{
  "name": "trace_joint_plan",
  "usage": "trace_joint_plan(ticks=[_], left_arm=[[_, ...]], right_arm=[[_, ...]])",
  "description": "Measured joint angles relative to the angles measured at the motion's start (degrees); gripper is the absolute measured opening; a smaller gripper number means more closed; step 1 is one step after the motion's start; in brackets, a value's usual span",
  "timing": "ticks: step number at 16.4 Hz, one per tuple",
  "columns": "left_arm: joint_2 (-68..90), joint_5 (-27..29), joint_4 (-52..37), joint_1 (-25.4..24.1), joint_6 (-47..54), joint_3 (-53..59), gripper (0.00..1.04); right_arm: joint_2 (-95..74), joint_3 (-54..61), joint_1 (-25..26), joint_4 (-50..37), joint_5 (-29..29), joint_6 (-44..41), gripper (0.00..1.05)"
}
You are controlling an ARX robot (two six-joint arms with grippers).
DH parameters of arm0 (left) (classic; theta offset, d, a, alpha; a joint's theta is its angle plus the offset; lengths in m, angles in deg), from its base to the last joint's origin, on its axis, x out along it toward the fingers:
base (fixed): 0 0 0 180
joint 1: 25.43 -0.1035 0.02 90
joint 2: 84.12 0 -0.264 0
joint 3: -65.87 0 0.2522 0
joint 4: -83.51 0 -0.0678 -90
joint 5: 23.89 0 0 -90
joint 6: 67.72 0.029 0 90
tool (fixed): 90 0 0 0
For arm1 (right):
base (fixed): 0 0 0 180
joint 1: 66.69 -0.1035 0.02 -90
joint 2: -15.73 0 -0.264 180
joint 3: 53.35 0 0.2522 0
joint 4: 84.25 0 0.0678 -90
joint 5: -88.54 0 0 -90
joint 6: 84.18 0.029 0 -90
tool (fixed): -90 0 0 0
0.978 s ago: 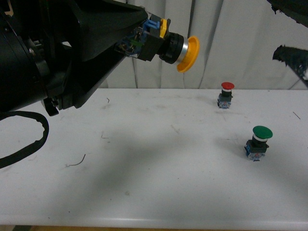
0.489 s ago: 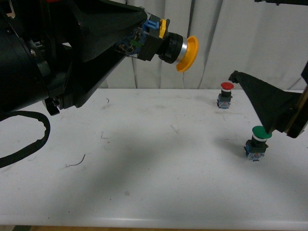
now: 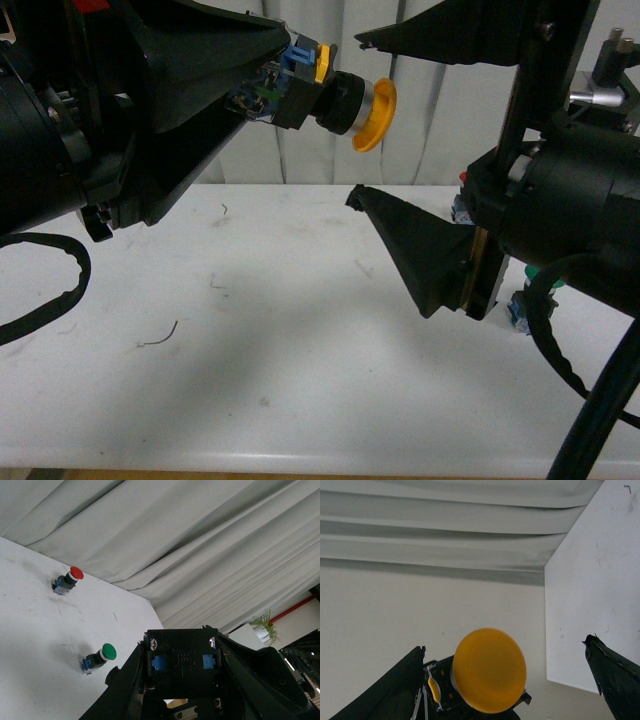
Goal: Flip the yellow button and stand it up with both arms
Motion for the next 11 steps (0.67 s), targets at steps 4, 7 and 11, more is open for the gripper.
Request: trace_joint_plan(ticks=[4, 7, 11], left_arm=[[-0.39, -0.26, -0.17, -0.42, 0.0, 0.39, 0.35], [-0.39, -0.28, -0.22, -0.57, 0.0, 0.66, 0.35], [-0.39, -0.5, -0.5, -0.61, 0.0, 0.68, 0.35]], right_arm=[[-0.02, -1.46, -0.59, -0.11, 0.87, -0.35, 0.98], [-1.14, -1.46, -0.7, -0.09, 0.9, -0.33, 0.98], [-1.73, -1.51, -1.73, -0.15, 0.81, -0.35, 0.94]])
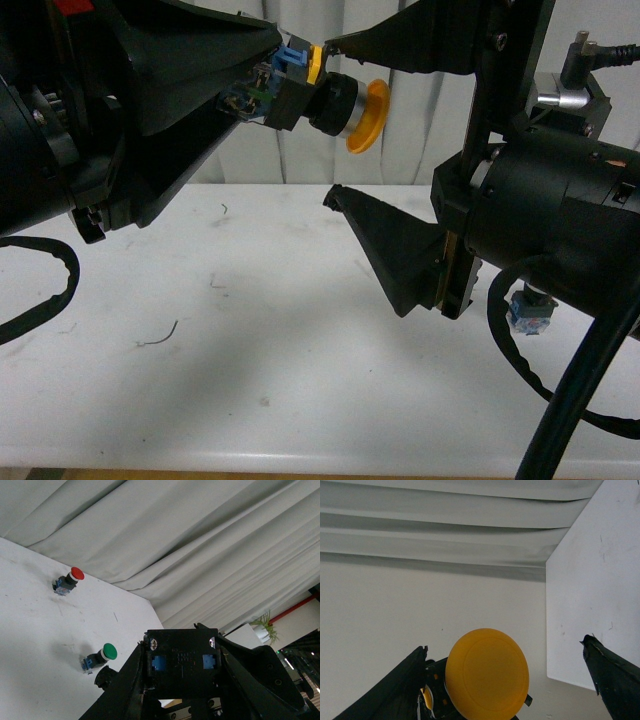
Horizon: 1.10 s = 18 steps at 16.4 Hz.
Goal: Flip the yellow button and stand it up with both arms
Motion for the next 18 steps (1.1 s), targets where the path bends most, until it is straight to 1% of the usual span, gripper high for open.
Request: trace_joint_plan(ticks=[1, 2, 4, 5, 8, 10, 15, 16, 18], left_arm=[[0.0, 0.0, -0.07, -0.02, 0.0, 0.0, 0.35], [0.0, 0.0, -0.04, -0.02, 0.0, 0.02, 0.35], [0.0, 0.02, 0.17, -0.02, 0.02, 0.22, 0.35], [0.0, 0.04, 0.22, -0.02, 0.02, 0.28, 0.35], [0.02, 0.04, 0.33, -0.09, -0.11, 0.35, 0.35], [0.02, 0.04, 0.28, -0.09, -0.42, 0.35, 0.35], [0.02, 0.07, 0.28, -0.17, -0.46, 0.39, 0.35], [0.02, 0.0, -0.13, -0.26, -0.68, 0.5, 0.41], [-0.68, -0.46, -0.98, -0.35, -0.68, 1.2, 0.64]], right_arm=[[0.0, -0.02, 0.0, 0.0, -0.2, 0.0, 0.85], [0.0, -0.02, 0.0, -0.04, -0.37, -0.02, 0.72], [0.02, -0.39, -0.07, -0.46, -0.57, -0.13, 0.51], [0.02, -0.46, -0.09, -0.46, -0.57, -0.22, 0.47], [0.02, -0.57, -0.11, -0.66, -0.61, 0.04, 0.39], [0.04, -0.61, -0.11, -0.76, -0.59, 0.11, 0.36], [0.04, -0.61, 0.13, -0.74, -0.59, 0.26, 0.36], [0.04, -0.61, 0.5, -0.76, -0.9, 0.26, 0.36], [0.07, -0.79, 1.27, -0.44, -2.23, -0.13, 0.36]])
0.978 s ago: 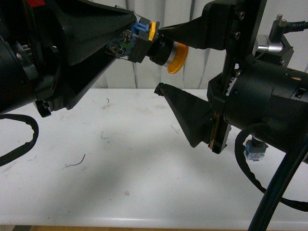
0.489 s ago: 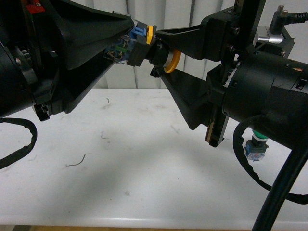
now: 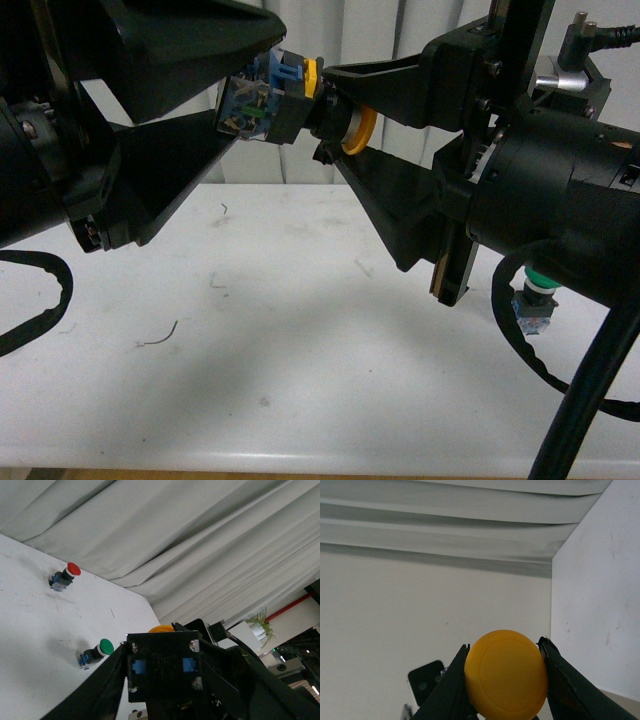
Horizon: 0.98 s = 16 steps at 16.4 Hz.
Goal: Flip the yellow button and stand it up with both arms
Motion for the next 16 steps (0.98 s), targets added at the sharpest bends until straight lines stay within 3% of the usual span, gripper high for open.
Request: trace_joint_plan(ticks=[3, 8, 11, 13, 16], left_arm=[[-7.32, 4.28, 5.07, -1.01, 1.95, 1.7, 0.98], [-36.98, 19.82, 33.29, -0.44, 15.47, 9.46, 0.98], [-61.05, 31.71, 56.76, 6.43, 31.56, 10.49, 0.98], [-72.48, 32.68, 65.26, 6.14, 37.42, 10.49, 0.98], [-73.64, 31.56, 65.72, 2.69, 41.53, 10.27, 0.98]], right_arm=[[0.0, -0.13, 3.37, 0.77, 1.29, -0.5, 0.36], [-0.04, -0.15, 4.46, 0.72, 1.84, -0.42, 0.36], [-0.04, -0.15, 5.18, 0.74, 1.9, -0.37, 0.36], [-0.04, -0.11, 5.18, 0.74, 1.92, -0.37, 0.36], [-0.04, -0.02, 5.18, 0.79, 1.92, -0.42, 0.36]])
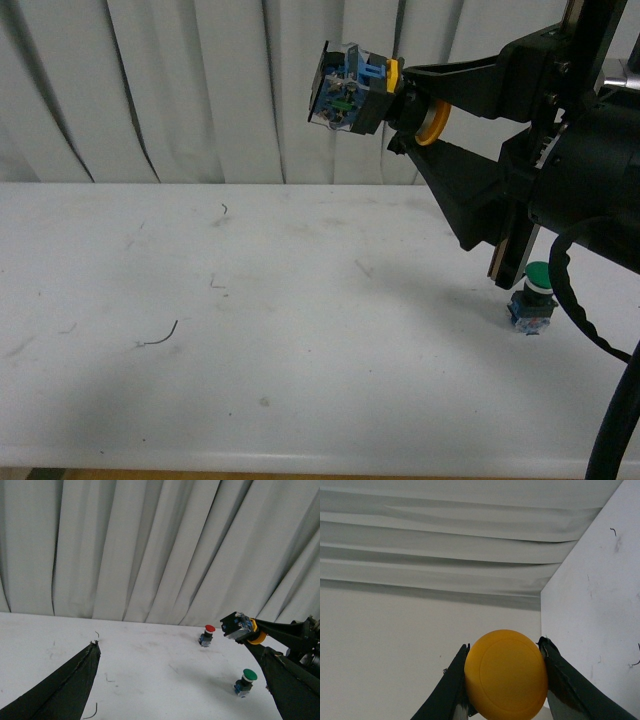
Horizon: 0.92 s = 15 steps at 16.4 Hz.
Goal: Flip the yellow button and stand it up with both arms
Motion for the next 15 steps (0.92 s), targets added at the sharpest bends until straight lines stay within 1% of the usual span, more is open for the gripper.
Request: trace_joint_plan(ticks=[1, 2, 3, 4, 6, 7, 8, 9, 10, 11, 15], left_arm=[[0.0, 7.04, 4.46, 2.51, 3.58, -0.57, 0.9], [-0.83, 11.89, 6.34, 1.09, 7.37, 0.76, 0.77], [-2.49, 11.56, 6.69, -2.49, 9.42, 2.6, 0.65], [-3.85, 9.51, 6.62, -5.16, 10.23, 3.54, 0.54], [-5.99, 4.57, 6.29, -9.35, 11.26, 5.51, 0.28], [-6.6, 3.15, 6.29, -11.02, 11.28, 6.54, 0.17], [-7.41, 0.13, 6.58, -13.7, 11.28, 7.34, 0.05], [-8.5, -5.18, 6.58, -18.91, 11.43, 8.0, 0.02], [-8.81, -5.79, 6.29, -21.57, 11.43, 8.52, 0.02], [-9.31, -7.06, 6.23, -21.07, 11.47, 9.09, 0.02], [-10.38, -6.99, 5.92, -20.94, 11.47, 10.62, 0.02]], right_arm=[[0.0, 0.0, 0.11, -0.04, 0.04, -0.02, 0.36], [0.0, 0.02, 0.11, -0.07, -0.02, -0.04, 0.36], [0.0, 0.02, 0.13, -0.04, -0.04, -0.04, 0.36], [0.0, 0.02, 0.33, -0.02, -0.07, -0.04, 0.36], [0.0, 0.02, 0.37, -0.11, -0.07, -0.07, 0.36], [0.0, 0.02, 0.37, -0.04, -0.07, -0.07, 0.36], [0.0, 0.02, 0.37, -0.09, -0.09, -0.09, 0.36], [0.0, 0.0, 0.33, -0.07, -0.09, -0.13, 0.36], [0.0, 0.0, 0.33, -0.09, -0.26, -0.13, 0.36], [0.0, 0.0, 0.31, 0.0, -0.24, -0.22, 0.36], [0.0, 0.0, -0.13, -0.09, -0.26, -0.55, 0.36]])
